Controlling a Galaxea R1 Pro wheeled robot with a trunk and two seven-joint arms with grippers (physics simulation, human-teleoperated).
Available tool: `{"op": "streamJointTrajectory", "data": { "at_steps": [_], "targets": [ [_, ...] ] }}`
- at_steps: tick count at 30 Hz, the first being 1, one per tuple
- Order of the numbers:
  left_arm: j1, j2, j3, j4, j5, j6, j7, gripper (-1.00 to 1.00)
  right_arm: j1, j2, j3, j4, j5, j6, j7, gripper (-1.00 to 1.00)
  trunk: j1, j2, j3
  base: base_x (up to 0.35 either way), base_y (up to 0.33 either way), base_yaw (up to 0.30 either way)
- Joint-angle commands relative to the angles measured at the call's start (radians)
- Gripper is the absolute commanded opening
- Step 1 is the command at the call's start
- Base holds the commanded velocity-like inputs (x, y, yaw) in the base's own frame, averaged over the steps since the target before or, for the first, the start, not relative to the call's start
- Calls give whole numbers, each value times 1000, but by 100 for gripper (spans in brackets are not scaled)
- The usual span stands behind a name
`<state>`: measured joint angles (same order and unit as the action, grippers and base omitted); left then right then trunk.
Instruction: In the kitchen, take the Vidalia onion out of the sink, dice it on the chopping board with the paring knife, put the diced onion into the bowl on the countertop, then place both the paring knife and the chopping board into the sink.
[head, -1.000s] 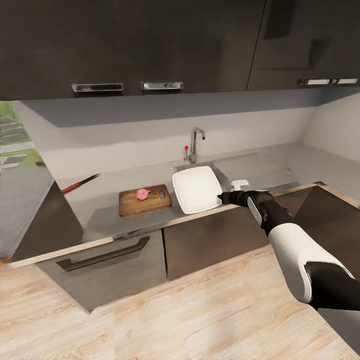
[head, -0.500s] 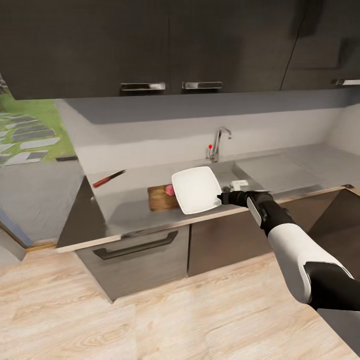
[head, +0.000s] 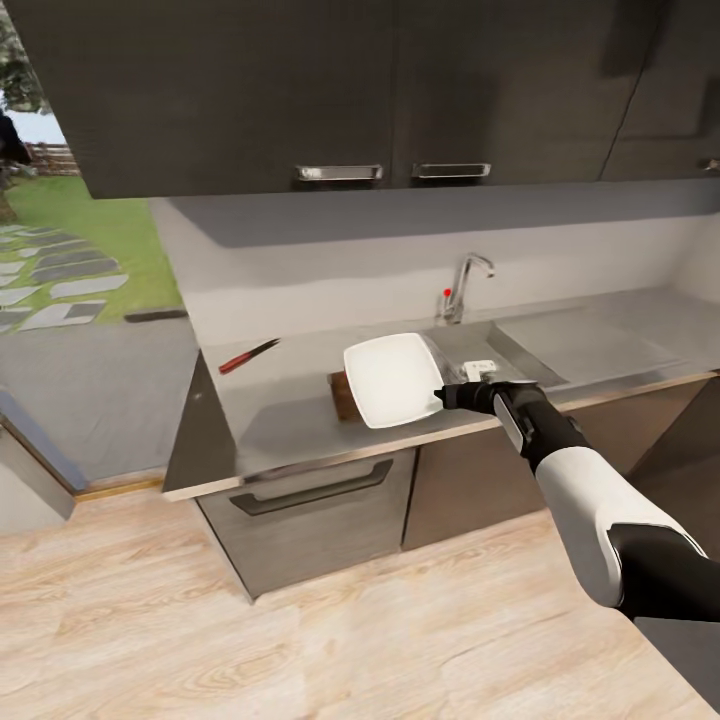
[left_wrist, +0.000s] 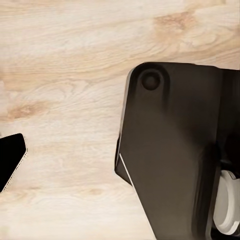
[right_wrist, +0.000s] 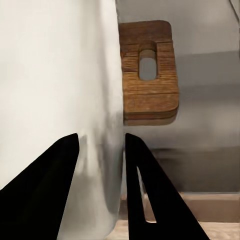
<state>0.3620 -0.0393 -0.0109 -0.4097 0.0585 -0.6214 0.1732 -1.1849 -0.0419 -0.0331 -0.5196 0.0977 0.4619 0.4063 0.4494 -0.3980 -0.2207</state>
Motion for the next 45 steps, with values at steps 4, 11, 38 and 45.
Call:
{"op": "streamJointTrajectory", "data": {
  "at_steps": [4,11,38,45],
  "targets": [
    [0,0,-1,-1,6,-1,0,100,-1,0,-4,-1,8,4,8,-100,1,-2,-2,0,295,0],
    [0,0,-1,-1,6,-1,0,100,-1,0,-4,-1,8,4,7,-100,1,-2,-2,0,295,0],
    [0,0,-1,-1,6,-1,0,100,-1,4,-4,0,8,4,5,-100,1,-2,-2,0,294,0],
    [0,0,-1,-1,6,-1,0,100,-1,18,-4,-1,9,45,-17,-100,1,-2,-2,0,290,0]
  ]
}}
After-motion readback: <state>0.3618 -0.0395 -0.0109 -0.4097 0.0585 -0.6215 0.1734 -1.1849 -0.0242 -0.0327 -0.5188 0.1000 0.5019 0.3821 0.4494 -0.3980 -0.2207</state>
